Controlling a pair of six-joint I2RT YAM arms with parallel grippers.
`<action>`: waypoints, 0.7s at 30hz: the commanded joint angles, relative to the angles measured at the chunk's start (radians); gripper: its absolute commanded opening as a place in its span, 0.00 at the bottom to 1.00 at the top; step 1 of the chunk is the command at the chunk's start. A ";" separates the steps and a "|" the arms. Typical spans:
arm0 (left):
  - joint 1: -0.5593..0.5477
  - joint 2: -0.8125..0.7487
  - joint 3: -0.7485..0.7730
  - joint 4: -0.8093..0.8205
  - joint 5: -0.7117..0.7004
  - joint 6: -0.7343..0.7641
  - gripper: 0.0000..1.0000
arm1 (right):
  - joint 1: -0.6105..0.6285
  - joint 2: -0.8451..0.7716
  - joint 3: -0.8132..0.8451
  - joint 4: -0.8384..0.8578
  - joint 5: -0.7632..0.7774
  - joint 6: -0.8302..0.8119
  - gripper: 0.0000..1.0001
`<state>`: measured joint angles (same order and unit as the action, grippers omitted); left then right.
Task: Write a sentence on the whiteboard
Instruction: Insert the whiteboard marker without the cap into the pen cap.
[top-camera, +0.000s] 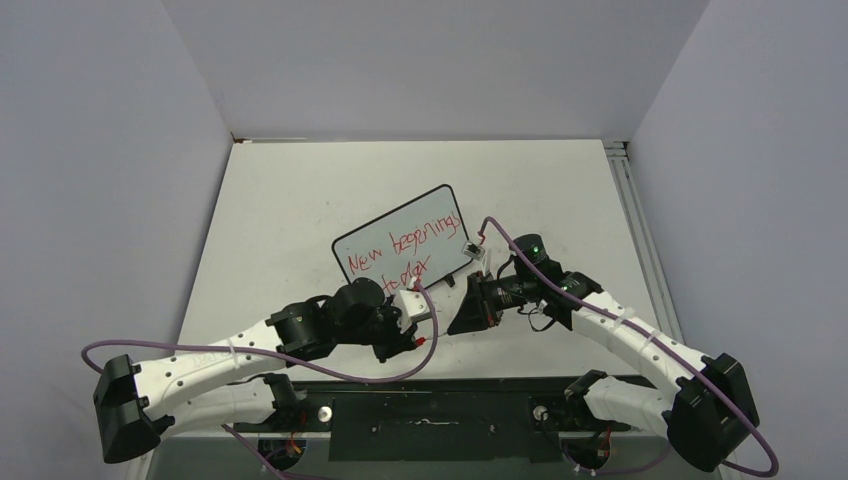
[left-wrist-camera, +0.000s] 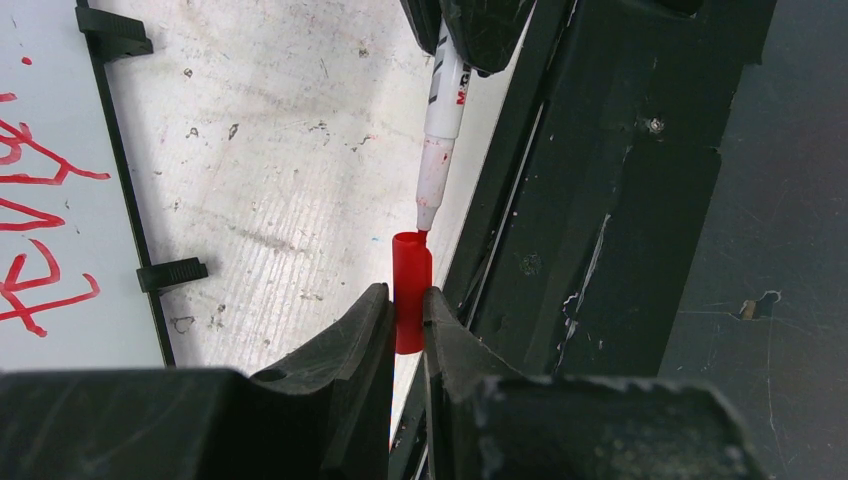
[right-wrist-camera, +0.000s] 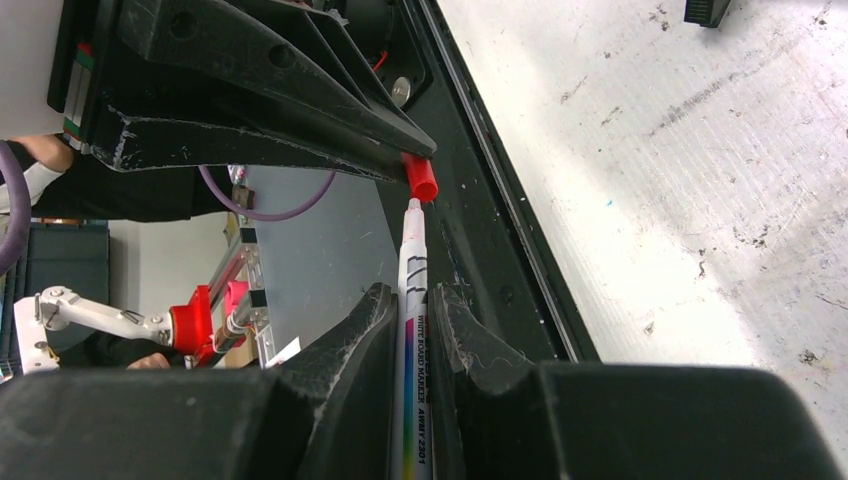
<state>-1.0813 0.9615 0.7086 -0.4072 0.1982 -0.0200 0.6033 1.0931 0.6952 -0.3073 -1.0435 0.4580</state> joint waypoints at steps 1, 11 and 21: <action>-0.008 -0.024 0.018 0.022 0.021 0.011 0.00 | 0.004 -0.007 0.000 0.050 -0.001 -0.004 0.06; -0.009 -0.032 0.015 0.023 0.031 0.013 0.00 | 0.004 -0.009 0.000 0.051 0.007 -0.004 0.05; -0.015 -0.024 0.015 0.013 0.024 0.008 0.00 | 0.001 -0.032 0.007 0.043 0.021 -0.001 0.05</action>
<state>-1.0870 0.9501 0.7086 -0.4110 0.2001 -0.0174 0.6033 1.0927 0.6952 -0.3065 -1.0370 0.4583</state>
